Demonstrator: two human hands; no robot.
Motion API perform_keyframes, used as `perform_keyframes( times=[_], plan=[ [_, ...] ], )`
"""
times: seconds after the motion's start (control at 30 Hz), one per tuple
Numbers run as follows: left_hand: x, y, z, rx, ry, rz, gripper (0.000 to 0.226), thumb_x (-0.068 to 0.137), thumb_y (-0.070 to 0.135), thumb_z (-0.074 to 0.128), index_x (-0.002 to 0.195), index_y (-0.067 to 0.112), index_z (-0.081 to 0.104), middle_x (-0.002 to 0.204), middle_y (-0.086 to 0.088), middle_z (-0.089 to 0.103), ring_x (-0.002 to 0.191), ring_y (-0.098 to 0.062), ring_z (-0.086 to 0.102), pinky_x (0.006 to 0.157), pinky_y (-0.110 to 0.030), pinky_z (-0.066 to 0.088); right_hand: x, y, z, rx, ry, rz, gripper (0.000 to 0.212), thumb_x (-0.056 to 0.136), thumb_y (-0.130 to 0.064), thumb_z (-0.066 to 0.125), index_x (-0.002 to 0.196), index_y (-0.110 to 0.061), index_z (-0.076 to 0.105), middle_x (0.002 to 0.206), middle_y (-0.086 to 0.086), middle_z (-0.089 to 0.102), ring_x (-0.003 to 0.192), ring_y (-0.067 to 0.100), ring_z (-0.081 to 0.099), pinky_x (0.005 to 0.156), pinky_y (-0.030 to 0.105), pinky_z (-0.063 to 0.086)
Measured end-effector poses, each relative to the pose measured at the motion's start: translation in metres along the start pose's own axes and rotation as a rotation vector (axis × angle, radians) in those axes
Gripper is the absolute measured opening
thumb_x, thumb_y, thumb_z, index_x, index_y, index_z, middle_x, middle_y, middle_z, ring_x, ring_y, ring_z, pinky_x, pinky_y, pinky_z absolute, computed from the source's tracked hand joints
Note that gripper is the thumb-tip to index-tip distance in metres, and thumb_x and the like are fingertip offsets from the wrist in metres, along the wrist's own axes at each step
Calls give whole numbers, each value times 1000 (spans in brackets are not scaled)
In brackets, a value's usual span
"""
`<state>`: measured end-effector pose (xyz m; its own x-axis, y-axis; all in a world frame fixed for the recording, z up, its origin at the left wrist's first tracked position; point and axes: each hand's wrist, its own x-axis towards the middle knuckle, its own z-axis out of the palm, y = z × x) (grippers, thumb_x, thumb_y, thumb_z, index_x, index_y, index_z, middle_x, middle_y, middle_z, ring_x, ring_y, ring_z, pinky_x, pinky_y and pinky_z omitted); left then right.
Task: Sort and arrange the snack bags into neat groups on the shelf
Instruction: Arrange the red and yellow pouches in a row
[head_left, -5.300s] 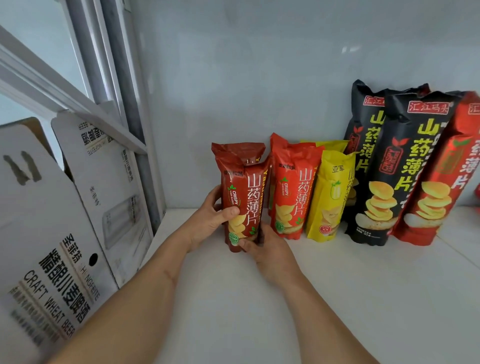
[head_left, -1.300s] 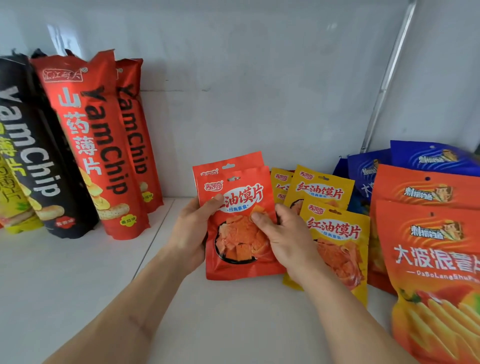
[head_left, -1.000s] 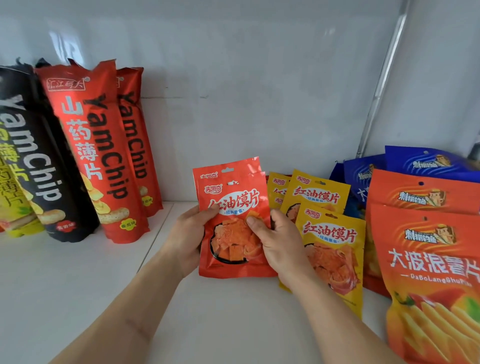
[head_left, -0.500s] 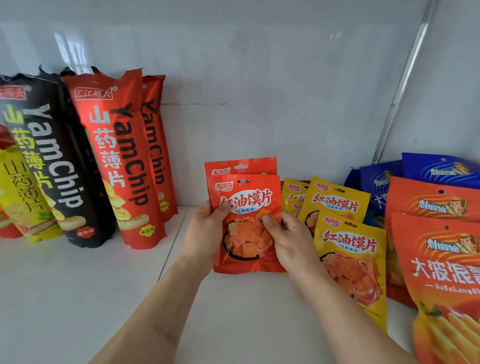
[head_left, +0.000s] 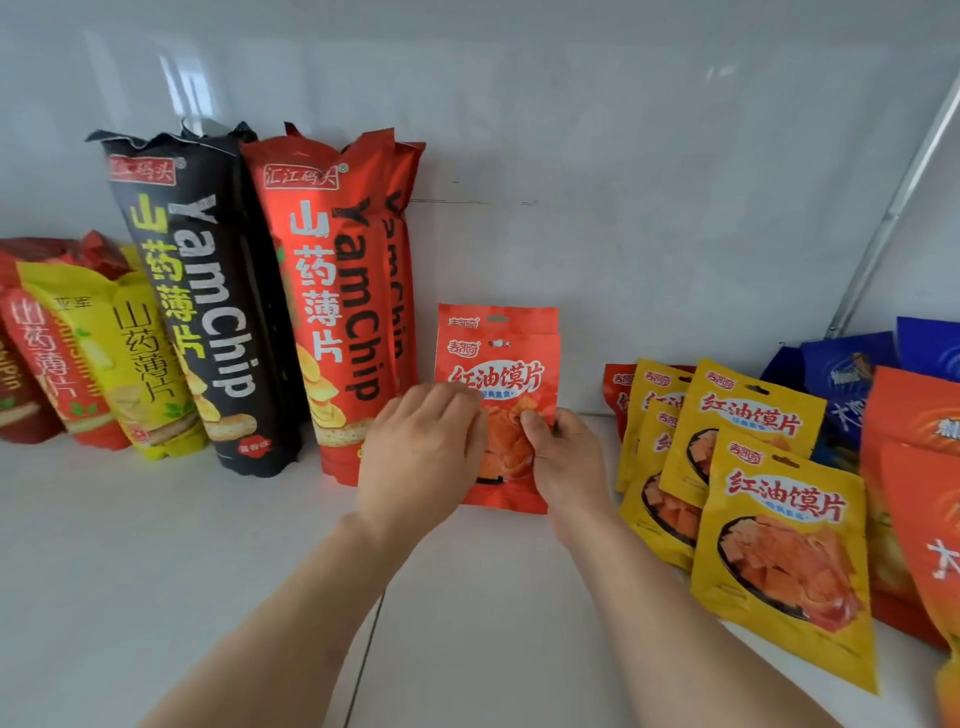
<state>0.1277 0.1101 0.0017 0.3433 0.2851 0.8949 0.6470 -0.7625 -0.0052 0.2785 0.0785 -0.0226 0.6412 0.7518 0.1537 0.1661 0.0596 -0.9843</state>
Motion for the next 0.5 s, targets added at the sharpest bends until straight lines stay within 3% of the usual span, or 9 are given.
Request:
perform_keyframes(
  times=[0.17,0.33,0.5],
  plan=[
    [-17,-15,10,28,-101,135,18,94,20,58,85,12,71,83,-1,71,76,-24,67,62,-36,51,5,-1,18,-43,-4,40,18,98,-38,55,93,-22,64,91,-7,68,87,15,66,80,33,53],
    [-24,-22,15,23,-149,64,20,93,24,58,86,13,72,82,-1,72,76,-24,68,62,-36,54,11,3,32,-53,6,68,18,98,-34,56,85,-24,62,89,-4,69,85,17,67,76,31,53],
    [-26,-22,18,-15,-164,1,23,95,26,54,84,14,70,79,0,68,71,-24,64,59,-36,53,18,1,41,-193,20,31,20,100,-35,51,98,-17,60,91,-5,63,85,16,60,63,18,39]
  ],
)
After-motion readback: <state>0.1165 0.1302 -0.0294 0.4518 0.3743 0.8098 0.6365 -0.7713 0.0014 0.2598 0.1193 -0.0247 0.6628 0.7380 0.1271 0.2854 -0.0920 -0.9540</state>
